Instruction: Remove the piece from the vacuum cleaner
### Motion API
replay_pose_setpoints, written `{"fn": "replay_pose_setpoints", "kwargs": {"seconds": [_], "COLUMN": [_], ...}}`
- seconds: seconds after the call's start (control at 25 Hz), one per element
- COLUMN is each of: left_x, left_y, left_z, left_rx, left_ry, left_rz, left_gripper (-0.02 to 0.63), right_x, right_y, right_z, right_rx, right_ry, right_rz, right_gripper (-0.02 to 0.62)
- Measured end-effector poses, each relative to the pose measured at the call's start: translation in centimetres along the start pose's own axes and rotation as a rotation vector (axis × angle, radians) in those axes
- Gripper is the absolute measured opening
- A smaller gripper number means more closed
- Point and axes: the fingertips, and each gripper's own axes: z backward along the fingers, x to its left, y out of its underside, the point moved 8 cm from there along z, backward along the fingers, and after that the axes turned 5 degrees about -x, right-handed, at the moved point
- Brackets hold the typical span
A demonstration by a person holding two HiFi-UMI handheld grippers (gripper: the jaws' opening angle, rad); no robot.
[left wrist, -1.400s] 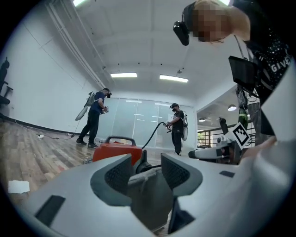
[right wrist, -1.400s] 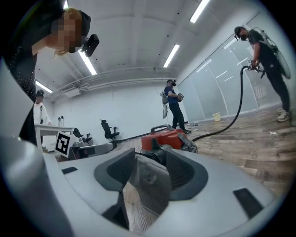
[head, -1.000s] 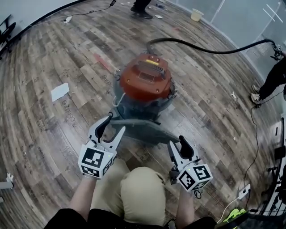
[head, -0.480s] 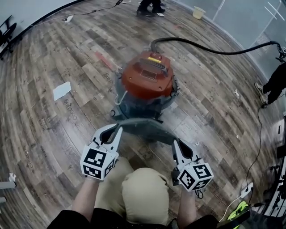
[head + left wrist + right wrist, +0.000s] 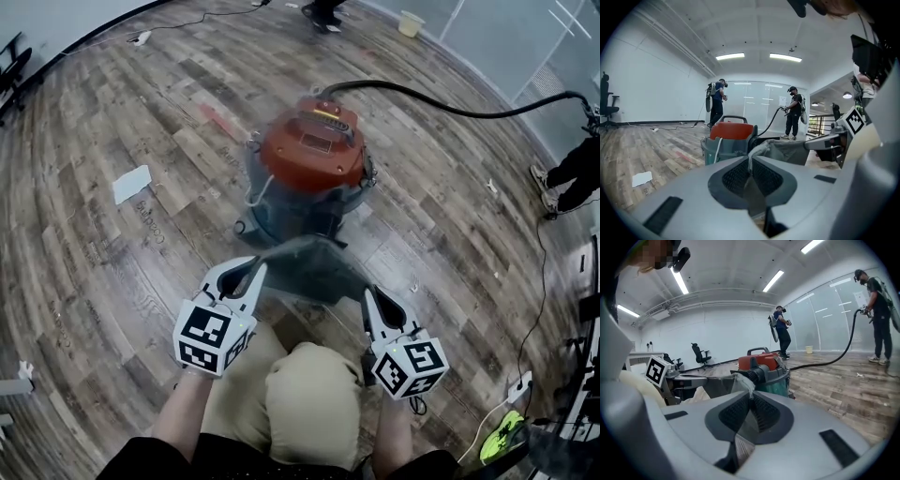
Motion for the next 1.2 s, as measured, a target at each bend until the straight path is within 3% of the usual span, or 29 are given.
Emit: {"fn": "replay_pose_setpoints", "kwargs": {"seconds": [0.2, 0.36, 0.44, 0.52, 0.68, 0.8, 0.84, 0.88, 1.0, 1.2], "left_x": [0.9, 0.0, -0.2, 0.0, 0.3, -0.5, -0.9, -1.2, -2.1, -3.0], "left_y": [0.3, 1.3, 1.4, 1.2, 0.6, 0.1, -0.1, -0.2, -0.4, -0.4], "left_z": [2.3, 2.5, 2.4, 2.7, 3.1, 2.8, 2.6, 2.2, 0.7, -0.6], "left_rx": [-0.015, 0.014, 0.014, -0.017, -0.068, -0.085, -0.088, -0.089, -0.086, -0.089], "left_ry": [-0.003, -0.001, 0.005, -0.007, -0.035, -0.024, -0.020, -0.009, 0.031, 0.054], "left_rz": [0.054, -0.022, -0.003, 0.029, 0.031, 0.007, 0.001, -0.002, -0.003, 0.003], "left_gripper": [0.032, 0.032, 0.035, 0.076, 0.083, 0.078, 0.021, 0.009, 0.009, 0.009], "right_x": [-0.1, 0.5, 0.9, 1.2, 1.3, 1.5, 1.6, 1.7, 1.6, 1.7], "right_y": [0.7, 1.0, 0.6, 0.3, 0.1, -0.1, -0.2, -0.3, -0.4, -0.6], "right_z": [2.2, 2.3, 2.1, 1.8, 1.6, 1.7, 1.7, 1.5, 0.5, -0.4], "right_rx": [-0.017, -0.059, -0.093, -0.098, -0.099, -0.106, -0.116, -0.127, -0.125, -0.128], "right_ry": [0.029, 0.077, 0.086, 0.078, 0.071, 0.004, -0.019, -0.038, -0.090, -0.101], "right_rz": [-0.033, -0.057, -0.084, -0.084, -0.068, -0.074, -0.084, -0.095, -0.113, -0.079], "right_gripper": [0.034, 0.038, 0.104, 0.212, 0.221, 0.214, 0.159, 0.010, 0.009, 0.009]}}
